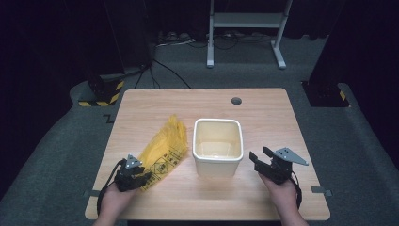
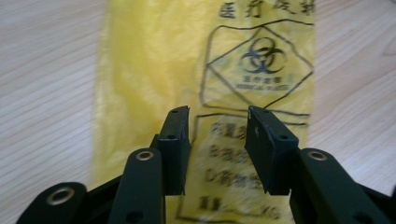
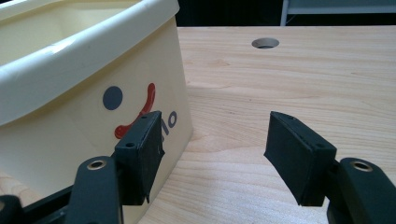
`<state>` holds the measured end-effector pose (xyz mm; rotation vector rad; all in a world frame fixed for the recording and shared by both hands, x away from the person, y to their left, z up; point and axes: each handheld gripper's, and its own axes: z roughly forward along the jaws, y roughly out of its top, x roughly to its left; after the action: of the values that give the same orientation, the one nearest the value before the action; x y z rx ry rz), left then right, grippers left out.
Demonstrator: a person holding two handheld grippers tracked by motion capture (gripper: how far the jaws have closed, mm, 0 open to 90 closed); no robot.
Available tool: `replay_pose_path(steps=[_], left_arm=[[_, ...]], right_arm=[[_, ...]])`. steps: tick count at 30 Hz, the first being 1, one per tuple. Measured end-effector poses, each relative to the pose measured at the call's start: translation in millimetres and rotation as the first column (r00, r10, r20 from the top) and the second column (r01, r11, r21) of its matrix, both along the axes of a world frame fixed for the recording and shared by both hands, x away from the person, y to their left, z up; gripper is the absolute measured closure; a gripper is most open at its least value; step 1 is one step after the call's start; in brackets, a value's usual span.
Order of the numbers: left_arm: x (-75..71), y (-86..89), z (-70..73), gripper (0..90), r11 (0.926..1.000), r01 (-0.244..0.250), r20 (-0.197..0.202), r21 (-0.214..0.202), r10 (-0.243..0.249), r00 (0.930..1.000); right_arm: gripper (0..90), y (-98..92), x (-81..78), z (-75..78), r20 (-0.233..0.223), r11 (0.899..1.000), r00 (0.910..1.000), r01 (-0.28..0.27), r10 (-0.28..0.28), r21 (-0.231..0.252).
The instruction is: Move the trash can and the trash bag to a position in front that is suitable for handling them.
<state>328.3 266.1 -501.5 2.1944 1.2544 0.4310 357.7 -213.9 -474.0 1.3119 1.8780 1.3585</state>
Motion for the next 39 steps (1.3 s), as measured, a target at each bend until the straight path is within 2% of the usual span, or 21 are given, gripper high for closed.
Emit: replay_pose_path(steps=[2, 4, 5, 9, 10, 11, 13, 14, 16, 17, 21, 23, 24, 25, 26, 27, 28, 30, 32, 35, 39], left_arm=[[0.3, -3.0, -0.7, 59.1, 1.0000, 0.004, -0.004, 0.005, -0.004, 1.0000], [3.3, -16.0, -3.1, 59.0, 0.9997, 0.023, -0.032, -0.004, -0.023, 0.9992], [3.3, -16.0, -3.1, 58.5, 0.9997, 0.023, -0.032, -0.004, -0.023, 0.9992], [9.8, -50.5, -2.7, 57.0, 0.9968, 0.080, -0.046, 0.002, -0.080, 0.9957], [9.8, -50.5, -2.7, 56.9, 0.9968, 0.080, -0.046, 0.002, -0.080, 0.9957], [12.7, -65.2, -2.5, 56.2, 0.9944, 0.106, -0.046, -0.001, -0.106, 0.9933], [15.7, -77.9, -1.2, 54.1, 0.9924, 0.123, -0.041, -0.008, -0.123, 0.9916], [15.7, -77.9, -1.2, 51.3, 0.9924, 0.123, -0.041, -0.008, -0.123, 0.9916], [18.4, -87.2, 4.6, 49.4, 0.9913, 0.128, -0.019, -0.030, -0.129, 0.9915], [19.8, -90.5, 10.9, 48.5, 0.9909, 0.128, 0.009, -0.041, -0.128, 0.9917], [23.0, -85.5, 21.5, 47.5, 0.9926, 0.101, 0.026, -0.068, -0.099, 0.9947], [25.9, -71.6, 29.2, 48.2, 0.9944, 0.059, 0.045, -0.087, -0.056, 0.9974], [25.9, -71.6, 29.2, 50.5, 0.9944, 0.059, 0.045, -0.087, -0.056, 0.9974], [27.3, -62.0, 32.0, 54.7, 0.9998, 0.018, 0.078, -0.012, -0.017, 0.9968], [27.3, -59.6, 32.1, 57.2, 0.9992, 0.001, 0.098, 0.039, -0.004, 0.9952], [27.3, -59.6, 32.1, 59.3, 0.9992, 0.001, 0.098, 0.039, -0.004, 0.9952], [28.8, -55.2, 28.1, 60.8, 0.9982, -0.011, 0.099, 0.060, 0.005, 0.9951], [29.8, -53.3, 23.6, 62.3, 0.9984, -0.010, 0.084, 0.055, 0.005, 0.9965], [29.3, -56.0, 11.8, 62.3, 0.9977, 0.001, 0.050, 0.068, -0.004, 0.9988], [29.7, -61.8, 1.3, 61.4, 0.9990, 0.017, 0.021, 0.042, -0.018, 0.9996], [30.6, -69.2, -5.9, 58.9, 0.9996, 0.024, 0.014, 0.016, -0.024, 0.9996]], right_arm=[[36.6, -0.2, -0.1, 0.0, -0.002, 1.000, 1.0000, 0.001, -0.001, 0.001], [36.7, -0.8, 0.0, -0.1, 0.000, 1.000, 1.0000, -0.001, 0.001, 0.001], [36.7, -0.8, 0.0, -0.1, 0.000, 1.000, 1.0000, -0.001, 0.001, 0.001], [36.7, 0.1, -0.4, 0.7, 0.005, 1.000, 1.0000, -0.002, 0.002, -0.001], [36.7, 0.1, -0.4, 0.7, 0.005, 1.000, 1.0000, -0.002, 0.002, -0.001], [36.8, 0.2, -0.4, 0.6, 0.004, 1.000, 1.0000, -0.001, 0.001, -0.003], [36.8, -0.1, -0.2, 0.5, 0.005, 1.000, 1.0000, -0.001, 0.001, -0.003], [36.8, -0.1, -0.2, 0.5, 0.005, 1.000, 1.0000, -0.001, 0.001, -0.003], [36.9, -1.7, -0.3, 0.4, 0.006, 1.000, 1.0000, 0.001, -0.001, 0.000], [36.9, -2.2, -0.4, 0.2, 0.004, 1.000, 1.0000, 0.004, -0.004, 0.001], [37.2, -4.5, -0.4, -0.2, 0.003, 1.000, 1.0000, 0.007, -0.007, 0.004], [37.3, -5.1, -0.5, -0.2, 0.003, 1.000, 1.0000, 0.009, -0.009, 0.002], [37.3, -5.3, -0.6, -0.3, 0.004, 1.000, 1.0000, 0.009, -0.009, 0.003], [37.3, -5.3, -0.7, -0.3, 0.004, 1.000, 1.0000, 0.008, -0.008, 0.003], [37.3, -5.2, -0.8, -0.3, 0.004, 1.000, 1.0000, 0.008, -0.008, 0.001], [37.3, -5.2, -0.8, -0.3, 0.004, 1.000, 1.0000, 0.008, -0.008, 0.001], [37.3, -4.6, -0.9, -0.4, 0.005, 1.000, 1.0000, 0.003, -0.003, 0.002], [37.3, -4.1, -1.0, -0.3, 0.005, 1.000, 1.0000, 0.003, -0.003, 0.001], [37.3, -3.1, -1.1, 0.1, 0.010, 1.000, 1.0000, 0.000, 0.000, -0.002], [37.3, -3.3, -0.4, -0.3, 0.010, 1.000, 1.0000, -0.001, 0.001, -0.005], [37.3, -4.3, 0.1, -1.1, 0.007, 1.000, 1.0000, 0.002, -0.002, -0.005]])
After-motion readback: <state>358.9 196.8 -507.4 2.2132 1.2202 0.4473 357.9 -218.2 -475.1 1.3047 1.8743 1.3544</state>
